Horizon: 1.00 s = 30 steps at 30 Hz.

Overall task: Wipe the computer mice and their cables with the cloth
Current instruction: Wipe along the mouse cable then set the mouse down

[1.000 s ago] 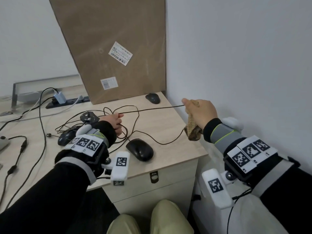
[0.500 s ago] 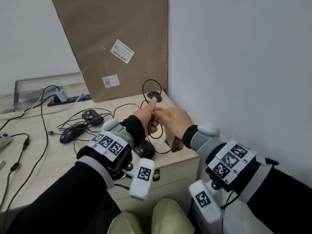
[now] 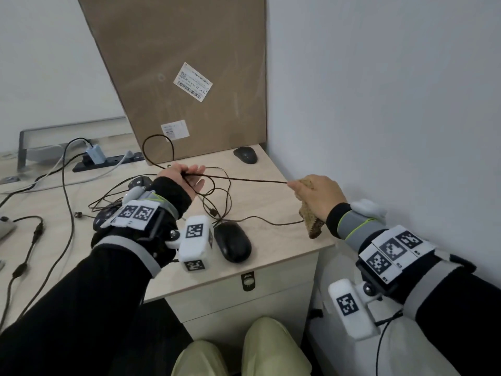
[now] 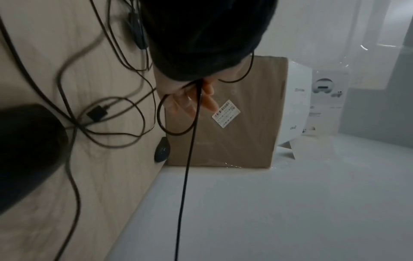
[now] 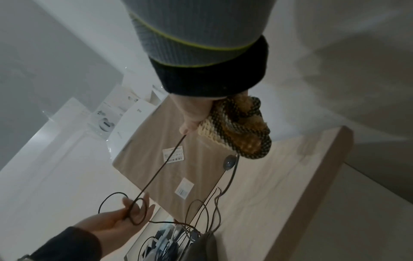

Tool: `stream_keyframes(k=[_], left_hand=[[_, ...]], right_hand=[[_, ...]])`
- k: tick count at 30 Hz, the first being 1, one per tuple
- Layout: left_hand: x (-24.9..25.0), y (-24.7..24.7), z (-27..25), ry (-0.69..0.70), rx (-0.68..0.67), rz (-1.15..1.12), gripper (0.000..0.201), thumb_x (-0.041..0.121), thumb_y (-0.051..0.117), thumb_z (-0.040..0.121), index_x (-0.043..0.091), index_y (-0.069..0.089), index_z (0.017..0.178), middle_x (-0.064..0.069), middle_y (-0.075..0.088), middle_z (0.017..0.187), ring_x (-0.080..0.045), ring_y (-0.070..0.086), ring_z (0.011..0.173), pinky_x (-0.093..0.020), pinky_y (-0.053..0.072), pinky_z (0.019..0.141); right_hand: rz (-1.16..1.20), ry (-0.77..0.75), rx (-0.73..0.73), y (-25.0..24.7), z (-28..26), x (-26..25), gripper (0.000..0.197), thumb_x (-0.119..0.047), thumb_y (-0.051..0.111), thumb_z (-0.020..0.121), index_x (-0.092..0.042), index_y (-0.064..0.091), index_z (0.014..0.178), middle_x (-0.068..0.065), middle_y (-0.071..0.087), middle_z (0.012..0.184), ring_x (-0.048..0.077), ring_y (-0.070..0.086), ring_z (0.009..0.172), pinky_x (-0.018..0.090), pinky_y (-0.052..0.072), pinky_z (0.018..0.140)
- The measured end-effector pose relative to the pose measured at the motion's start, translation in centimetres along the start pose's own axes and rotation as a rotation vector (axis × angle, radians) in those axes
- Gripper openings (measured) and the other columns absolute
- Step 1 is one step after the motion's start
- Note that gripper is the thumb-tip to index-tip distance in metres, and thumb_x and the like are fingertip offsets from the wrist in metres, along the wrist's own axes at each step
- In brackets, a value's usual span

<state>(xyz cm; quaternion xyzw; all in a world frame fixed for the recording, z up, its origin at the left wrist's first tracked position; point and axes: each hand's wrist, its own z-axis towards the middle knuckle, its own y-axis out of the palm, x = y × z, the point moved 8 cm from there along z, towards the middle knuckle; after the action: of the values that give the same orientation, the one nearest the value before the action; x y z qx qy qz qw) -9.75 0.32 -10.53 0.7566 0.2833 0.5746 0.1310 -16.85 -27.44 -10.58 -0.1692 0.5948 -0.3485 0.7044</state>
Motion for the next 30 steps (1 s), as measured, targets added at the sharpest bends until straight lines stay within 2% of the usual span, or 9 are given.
stream_keyframes(k=[1, 3, 5, 8, 12, 14, 18, 25, 30], left_hand=[[-0.2, -0.2, 0.1, 0.001, 0.003, -0.003, 0.041, 0.027, 0.016, 0.104, 0.017, 0.034, 0.068, 0.007, 0.044, 0.030, -0.014, 0.057, 0.070, -0.035, 0.040, 0.094], [-0.8, -0.3, 0.0, 0.003, 0.007, 0.078, 0.040, 0.030, 0.020, 0.104, 0.017, 0.035, 0.069, 0.007, 0.034, 0.028, -0.010, 0.046, 0.053, -0.031, 0.046, 0.073], [-1.6, 0.0, -0.5, 0.011, -0.008, 0.278, 0.038, 0.029, 0.025, 0.104, 0.016, 0.038, 0.070, 0.009, 0.029, 0.027, -0.007, 0.038, 0.035, -0.025, 0.038, 0.054], [-2.9, 1.7, -1.8, 0.019, -0.108, 0.551, 0.036, 0.029, 0.032, 0.102, 0.016, 0.044, 0.071, 0.010, 0.028, 0.030, -0.005, 0.030, 0.028, -0.019, 0.030, 0.045], [-5.4, 5.2, -5.0, -0.051, -0.313, 0.704, 0.038, 0.045, 0.041, 0.097, 0.013, 0.055, 0.083, 0.008, 0.028, 0.041, -0.010, 0.030, 0.046, -0.021, 0.025, 0.048], [-6.5, 6.4, -6.1, -0.116, -0.386, 0.697, 0.044, 0.054, 0.040, 0.094, 0.013, 0.056, 0.087, 0.008, 0.028, 0.043, -0.010, 0.031, 0.048, -0.022, 0.025, 0.051], [-7.4, 6.9, -6.6, -0.231, -0.426, 0.574, 0.048, 0.059, 0.039, 0.092, 0.018, 0.048, 0.071, 0.009, 0.029, 0.043, -0.007, 0.033, 0.038, -0.019, 0.028, 0.048], [-7.1, 5.8, -5.9, -0.234, -0.402, 0.533, 0.026, 0.026, 0.050, 0.095, 0.017, 0.053, 0.071, 0.007, 0.045, 0.050, -0.003, 0.034, 0.033, -0.013, 0.023, 0.037], [-6.4, 5.7, -5.1, -0.121, -0.316, 0.524, 0.031, 0.012, 0.036, 0.099, 0.014, 0.054, 0.075, 0.004, 0.046, 0.048, -0.002, 0.039, 0.040, -0.012, 0.026, 0.036]], right_hand=[[0.022, 0.014, 0.020, -0.3, 0.1, 0.1, 0.045, -0.049, 0.050, 0.090, -0.015, 0.049, 0.060, 0.001, 0.061, 0.059, 0.028, 0.062, 0.068, 0.036, 0.047, 0.072], [0.078, 0.038, 0.065, -0.6, 0.3, 0.1, 0.046, -0.049, 0.050, 0.090, -0.018, 0.045, 0.056, 0.004, 0.061, 0.056, 0.031, 0.065, 0.067, 0.037, 0.051, 0.071], [0.135, 0.049, 0.118, -0.9, 0.6, -0.5, 0.048, -0.047, 0.049, 0.090, -0.018, 0.045, 0.052, 0.003, 0.058, 0.054, 0.033, 0.065, 0.068, 0.036, 0.049, 0.070], [0.218, 0.031, 0.143, -1.0, 1.0, -2.5, 0.049, -0.046, 0.050, 0.090, -0.018, 0.043, 0.049, -0.001, 0.053, 0.052, 0.034, 0.065, 0.067, 0.038, 0.050, 0.069], [0.152, -0.109, 0.097, -0.1, 0.7, -7.0, 0.047, -0.042, 0.049, 0.092, -0.008, 0.053, 0.060, 0.007, 0.060, 0.062, 0.027, 0.059, 0.065, 0.033, 0.043, 0.063], [0.090, -0.153, 0.066, 0.7, 0.7, -8.5, 0.048, -0.044, 0.048, 0.093, -0.012, 0.048, 0.056, 0.005, 0.053, 0.058, 0.022, 0.050, 0.058, 0.033, 0.039, 0.059], [0.043, -0.173, 0.022, 2.0, 0.7, -8.8, 0.051, -0.051, 0.044, 0.092, -0.014, 0.046, 0.057, 0.003, 0.051, 0.058, 0.023, 0.047, 0.060, 0.035, 0.039, 0.062], [-0.166, -0.209, -0.125, 3.6, -0.6, -7.5, 0.033, -0.048, 0.047, 0.091, -0.019, 0.049, 0.075, 0.001, 0.060, 0.075, 0.025, 0.056, 0.077, 0.036, 0.044, 0.069], [-0.081, -0.210, -0.171, 4.1, -0.9, -7.1, 0.037, -0.046, 0.053, 0.089, -0.012, 0.056, 0.077, 0.003, 0.062, 0.075, 0.024, 0.056, 0.076, 0.035, 0.044, 0.070]])
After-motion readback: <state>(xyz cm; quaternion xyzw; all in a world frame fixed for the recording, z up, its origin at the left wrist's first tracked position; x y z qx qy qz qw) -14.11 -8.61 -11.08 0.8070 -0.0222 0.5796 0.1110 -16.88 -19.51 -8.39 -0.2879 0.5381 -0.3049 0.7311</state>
